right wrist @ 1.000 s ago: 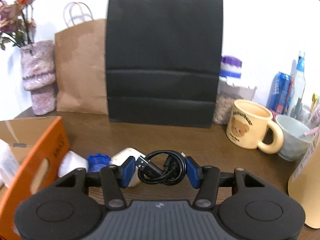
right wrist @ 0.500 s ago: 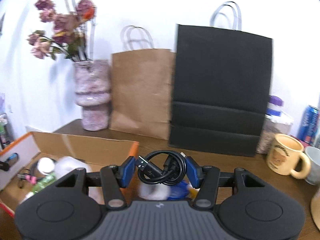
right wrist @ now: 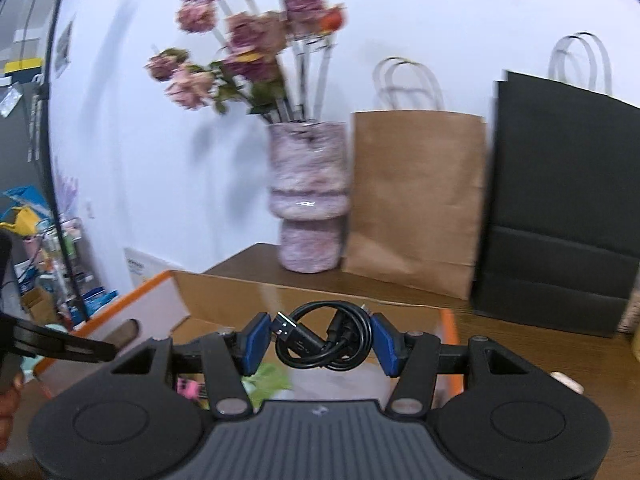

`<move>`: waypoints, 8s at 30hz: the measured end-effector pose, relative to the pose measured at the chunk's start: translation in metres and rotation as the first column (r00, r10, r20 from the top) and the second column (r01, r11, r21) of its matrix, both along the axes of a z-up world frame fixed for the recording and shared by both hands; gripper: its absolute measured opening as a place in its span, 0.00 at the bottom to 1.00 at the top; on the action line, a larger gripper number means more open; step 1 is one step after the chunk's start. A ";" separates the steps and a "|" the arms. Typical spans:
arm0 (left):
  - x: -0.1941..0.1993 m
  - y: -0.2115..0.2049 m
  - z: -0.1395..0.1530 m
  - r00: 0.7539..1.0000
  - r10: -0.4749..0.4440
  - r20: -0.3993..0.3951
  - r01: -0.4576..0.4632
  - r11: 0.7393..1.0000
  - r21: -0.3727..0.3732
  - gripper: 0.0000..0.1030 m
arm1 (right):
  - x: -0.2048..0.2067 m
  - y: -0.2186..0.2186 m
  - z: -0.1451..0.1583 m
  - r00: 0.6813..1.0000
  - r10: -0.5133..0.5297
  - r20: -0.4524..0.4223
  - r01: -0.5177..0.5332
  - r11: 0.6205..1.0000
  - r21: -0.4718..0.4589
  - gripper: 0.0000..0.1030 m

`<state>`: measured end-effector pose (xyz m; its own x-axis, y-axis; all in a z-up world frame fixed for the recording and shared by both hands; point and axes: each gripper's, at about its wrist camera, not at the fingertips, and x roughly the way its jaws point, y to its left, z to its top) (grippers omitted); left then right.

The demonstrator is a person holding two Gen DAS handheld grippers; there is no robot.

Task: Organize rigid objects
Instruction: 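Carry the black USB cable with the right tool over the box, then lower the USB cable onto the braided cable and open the right tool, then move the right tool to the white plug adapter and grasp it, then lift the white plug adapter with the right tool over the box, then lower the plug adapter beside the green bottle and open the right tool, then move the right tool to the blue screw cap and grasp it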

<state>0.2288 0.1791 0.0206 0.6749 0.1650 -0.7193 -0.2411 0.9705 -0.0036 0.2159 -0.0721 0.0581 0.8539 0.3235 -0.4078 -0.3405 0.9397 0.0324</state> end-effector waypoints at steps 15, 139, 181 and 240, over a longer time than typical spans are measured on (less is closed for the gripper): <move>0.000 0.000 0.000 1.000 0.000 0.000 0.000 1.000 0.000 0.19 | 0.019 0.075 -0.017 0.994 0.083 -0.076 -0.085 0.996 -0.030 0.52; -0.001 0.001 0.000 1.000 -0.001 0.000 0.001 1.000 -0.015 0.19 | 0.073 -0.197 -0.078 0.856 -0.472 -0.209 0.481 0.877 -0.012 0.53; -0.002 0.000 0.000 1.000 -0.005 -0.001 0.005 1.000 0.002 0.19 | 0.008 0.047 -0.012 0.998 0.036 -0.057 -0.036 0.999 0.009 0.53; -0.001 0.000 0.000 1.000 -0.004 -0.002 0.004 1.000 -0.005 0.19 | 0.020 -0.053 0.007 0.988 -0.156 -0.004 0.156 0.986 0.058 1.00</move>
<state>0.2276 0.1790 0.0210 0.6738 0.1589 -0.7216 -0.2373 0.9714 -0.0076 0.2364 -0.1254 0.0652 0.8960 0.2091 -0.3917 -0.1896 0.9779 0.0884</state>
